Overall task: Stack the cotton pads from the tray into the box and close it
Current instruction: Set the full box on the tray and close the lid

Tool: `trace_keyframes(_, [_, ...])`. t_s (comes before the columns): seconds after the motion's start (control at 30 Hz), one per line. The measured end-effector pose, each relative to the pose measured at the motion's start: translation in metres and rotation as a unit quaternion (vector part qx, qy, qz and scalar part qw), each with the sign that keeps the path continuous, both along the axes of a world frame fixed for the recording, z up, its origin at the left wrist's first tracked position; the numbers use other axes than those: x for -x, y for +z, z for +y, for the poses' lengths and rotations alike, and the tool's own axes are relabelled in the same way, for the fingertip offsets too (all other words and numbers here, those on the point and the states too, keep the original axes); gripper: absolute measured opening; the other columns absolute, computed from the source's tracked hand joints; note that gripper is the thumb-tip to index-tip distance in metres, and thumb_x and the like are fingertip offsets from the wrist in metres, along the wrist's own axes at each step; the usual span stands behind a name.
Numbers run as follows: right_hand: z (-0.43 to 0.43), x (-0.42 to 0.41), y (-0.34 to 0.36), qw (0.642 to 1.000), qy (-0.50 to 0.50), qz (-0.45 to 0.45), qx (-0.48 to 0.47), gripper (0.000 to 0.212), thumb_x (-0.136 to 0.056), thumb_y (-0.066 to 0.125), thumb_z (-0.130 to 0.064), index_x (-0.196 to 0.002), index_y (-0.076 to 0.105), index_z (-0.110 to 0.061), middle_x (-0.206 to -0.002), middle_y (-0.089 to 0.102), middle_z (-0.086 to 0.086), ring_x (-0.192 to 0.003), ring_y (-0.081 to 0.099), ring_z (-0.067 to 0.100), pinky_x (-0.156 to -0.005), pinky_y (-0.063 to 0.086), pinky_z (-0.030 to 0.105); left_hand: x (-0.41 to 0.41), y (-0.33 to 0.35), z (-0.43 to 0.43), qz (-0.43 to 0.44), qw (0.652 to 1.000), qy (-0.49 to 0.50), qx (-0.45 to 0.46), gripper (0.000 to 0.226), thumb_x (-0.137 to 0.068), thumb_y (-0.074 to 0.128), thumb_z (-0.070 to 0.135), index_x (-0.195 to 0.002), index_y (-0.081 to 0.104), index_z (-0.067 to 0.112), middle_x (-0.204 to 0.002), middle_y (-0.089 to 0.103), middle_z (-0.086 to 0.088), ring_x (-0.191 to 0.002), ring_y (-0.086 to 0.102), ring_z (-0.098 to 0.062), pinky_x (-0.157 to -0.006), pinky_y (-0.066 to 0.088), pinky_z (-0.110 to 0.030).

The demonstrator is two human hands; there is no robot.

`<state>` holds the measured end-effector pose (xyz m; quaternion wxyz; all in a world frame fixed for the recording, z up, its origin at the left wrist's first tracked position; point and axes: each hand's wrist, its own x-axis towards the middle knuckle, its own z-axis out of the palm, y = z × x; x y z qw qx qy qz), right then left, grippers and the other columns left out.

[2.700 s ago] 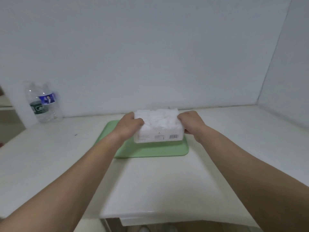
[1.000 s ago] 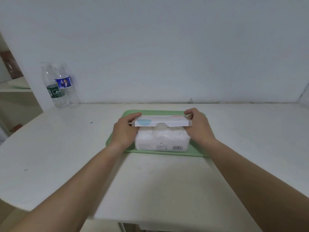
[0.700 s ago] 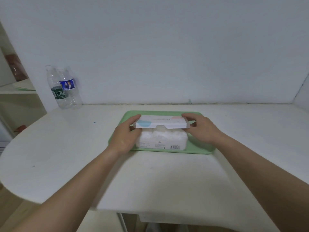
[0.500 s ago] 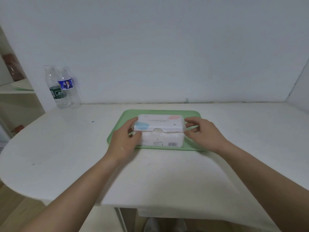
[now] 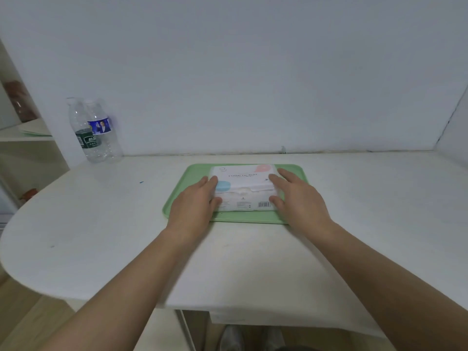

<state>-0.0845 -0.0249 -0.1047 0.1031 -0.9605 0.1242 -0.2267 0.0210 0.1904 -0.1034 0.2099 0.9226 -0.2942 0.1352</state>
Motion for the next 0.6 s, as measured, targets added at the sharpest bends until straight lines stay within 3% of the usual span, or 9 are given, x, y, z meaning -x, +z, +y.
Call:
trace_keyframes(0.13, [-0.001, -0.015, 0.001, 0.998, 0.004, 0.008, 0.063, 0.036, -0.099, 0.052, -0.024, -0.135, 0.052, -0.022, -0.142, 0.053, -0.006, -0.113, 0.058, 0.029, -0.073, 0.051, 0.038, -0.013, 0.0, -0.008, -0.029, 0.999, -0.02, -0.027, 0.042, -0.099, 0.059, 0.018, -0.14, 0.053, 0.018, -0.148, 0.051, -0.005, -0.126, 0.055, -0.031, -0.087, 0.054, -0.048])
trace_keyframes(0.23, [-0.001, -0.02, -0.001, 0.989, -0.01, -0.005, 0.151, 0.013, -0.094, 0.058, -0.025, -0.106, 0.058, -0.02, -0.106, 0.067, -0.005, -0.083, 0.062, 0.029, -0.052, 0.033, 0.031, -0.017, -0.003, -0.009, -0.048, 0.998, -0.022, -0.034, 0.041, -0.101, 0.056, 0.019, -0.141, 0.054, 0.022, -0.15, 0.052, -0.002, -0.122, 0.059, -0.03, -0.081, 0.056, -0.047])
trace_keyframes(0.33, [0.0, -0.021, -0.001, 0.984, -0.013, -0.006, 0.177, 0.012, -0.086, 0.069, -0.024, -0.09, 0.058, -0.019, -0.085, 0.067, -0.003, -0.066, 0.06, 0.03, -0.049, 0.025, 0.028, -0.02, -0.001, -0.01, -0.059, 0.997, -0.006, -0.056, 0.04, -0.102, 0.054, 0.023, -0.141, 0.053, 0.024, -0.147, 0.053, 0.0, -0.124, 0.056, -0.028, -0.079, 0.055, -0.045])
trace_keyframes(0.5, [0.0, -0.026, 0.004, 0.989, -0.028, 0.01, 0.144, 0.012, -0.093, 0.056, -0.025, -0.104, 0.056, -0.02, -0.098, 0.066, -0.003, -0.08, 0.057, 0.029, -0.054, 0.028, 0.031, -0.024, 0.002, -0.016, -0.066, 0.989, 0.01, -0.131, 0.042, -0.104, 0.045, 0.024, -0.146, 0.044, 0.022, -0.149, 0.048, -0.002, -0.121, 0.055, -0.029, -0.076, 0.055, -0.043])
trace_keyframes(0.6, [0.004, -0.029, 0.014, 0.993, -0.047, 0.043, 0.101, 0.017, -0.088, 0.051, -0.024, -0.104, 0.057, -0.021, -0.091, 0.065, 0.0, -0.081, 0.051, 0.028, -0.057, 0.032, 0.032, -0.029, 0.004, -0.018, -0.041, 0.987, -0.006, -0.153, 0.051, -0.1, 0.043, 0.024, -0.15, 0.036, 0.018, -0.156, 0.038, -0.005, -0.124, 0.052, -0.031, -0.084, 0.054, -0.046])
